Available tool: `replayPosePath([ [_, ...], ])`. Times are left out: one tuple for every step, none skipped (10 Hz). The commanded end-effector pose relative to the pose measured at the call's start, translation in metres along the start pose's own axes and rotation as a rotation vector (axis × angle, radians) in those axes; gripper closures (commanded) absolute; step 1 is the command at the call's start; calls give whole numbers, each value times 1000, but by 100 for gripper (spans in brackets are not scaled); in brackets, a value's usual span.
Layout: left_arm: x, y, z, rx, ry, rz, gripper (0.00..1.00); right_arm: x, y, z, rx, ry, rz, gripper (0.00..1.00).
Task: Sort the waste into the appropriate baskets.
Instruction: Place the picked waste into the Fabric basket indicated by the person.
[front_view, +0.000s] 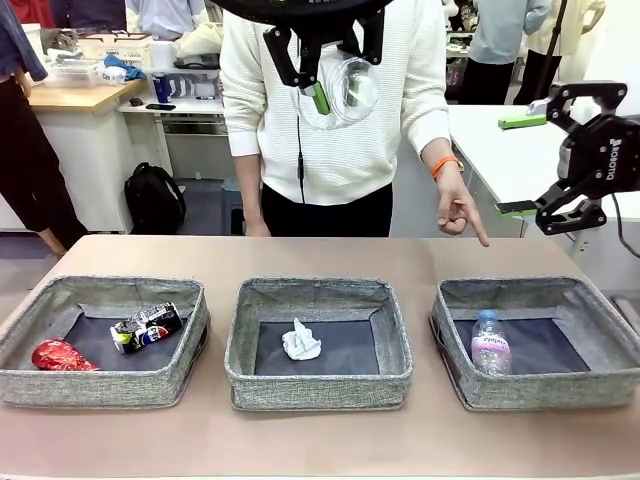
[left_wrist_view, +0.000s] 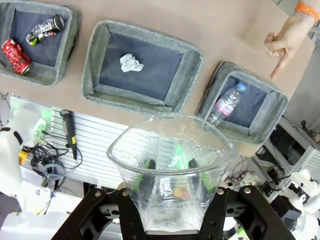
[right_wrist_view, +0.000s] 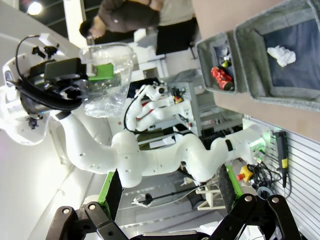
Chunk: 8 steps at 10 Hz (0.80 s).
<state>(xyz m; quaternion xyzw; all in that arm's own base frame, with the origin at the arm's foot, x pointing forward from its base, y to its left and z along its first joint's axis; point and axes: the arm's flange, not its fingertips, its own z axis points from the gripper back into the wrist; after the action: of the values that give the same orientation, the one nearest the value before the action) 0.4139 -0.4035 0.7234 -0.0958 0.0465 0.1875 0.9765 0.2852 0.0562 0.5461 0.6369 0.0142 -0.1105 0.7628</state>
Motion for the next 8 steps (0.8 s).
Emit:
replayPosePath([
  [-3,4,0,-2,-13,8,62,2,2,-2,28,5,24,0],
  [-3,4,0,-2,-13,8,62,2,2,-2,28,5,24,0],
  [-3,4,0,-2,-13,8,62,2,2,-2,28,5,24,0],
  [0,0,0,0,0,0,62,2,2,-2,28,5,24,0],
  [-1,6,-13,-27,-38,-1,62,2,2,-2,28,5,24,0],
  [-8,16,-33,-47,21,-107,62,0,0,0,0,0,0,0],
  [-20,26,-48,-71,50,-155,62,-18,18,54,-46,-132,59,0],
  [-35,32,-64,-114,82,-218,62,-29,17,102,-101,-310,71,0],
])
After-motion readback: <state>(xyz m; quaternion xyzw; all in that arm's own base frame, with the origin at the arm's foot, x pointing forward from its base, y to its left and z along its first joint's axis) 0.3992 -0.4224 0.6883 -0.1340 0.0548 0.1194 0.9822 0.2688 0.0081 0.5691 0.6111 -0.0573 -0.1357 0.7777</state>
